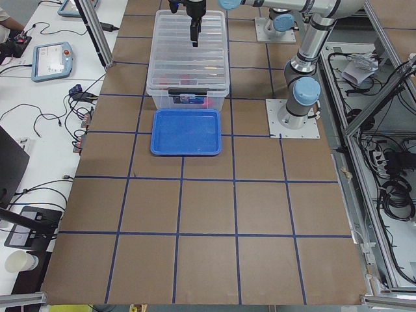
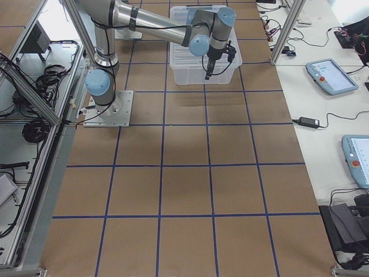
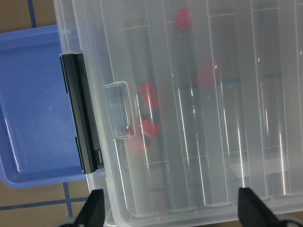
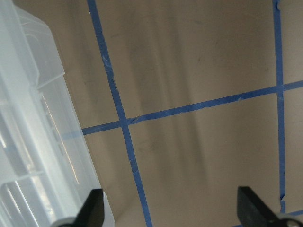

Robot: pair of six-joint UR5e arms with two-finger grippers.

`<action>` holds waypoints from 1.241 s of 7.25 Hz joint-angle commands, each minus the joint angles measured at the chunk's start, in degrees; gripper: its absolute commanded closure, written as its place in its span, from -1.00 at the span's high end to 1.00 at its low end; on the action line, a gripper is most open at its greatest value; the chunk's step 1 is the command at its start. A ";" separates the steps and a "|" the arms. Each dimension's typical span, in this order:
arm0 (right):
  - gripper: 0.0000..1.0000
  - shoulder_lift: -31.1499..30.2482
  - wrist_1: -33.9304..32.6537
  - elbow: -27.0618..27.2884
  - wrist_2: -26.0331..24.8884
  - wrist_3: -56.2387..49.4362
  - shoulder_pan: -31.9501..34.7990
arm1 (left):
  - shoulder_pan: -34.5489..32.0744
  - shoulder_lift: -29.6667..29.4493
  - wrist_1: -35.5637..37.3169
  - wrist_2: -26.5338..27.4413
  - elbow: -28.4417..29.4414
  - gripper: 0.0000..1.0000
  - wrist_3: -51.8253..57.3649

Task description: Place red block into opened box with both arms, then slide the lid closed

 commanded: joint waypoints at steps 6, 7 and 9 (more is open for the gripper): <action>1.00 -12.74 5.41 0.50 0.69 0.26 -1.93 | 0.07 0.36 0.03 -0.18 -0.09 1.00 0.05; 1.00 -13.63 5.51 0.78 1.21 0.52 0.25 | 0.07 0.36 0.03 -0.18 -0.09 1.00 0.05; 1.00 -13.64 5.42 0.87 1.04 0.52 4.83 | 0.07 0.27 0.03 -0.18 -0.09 1.00 0.05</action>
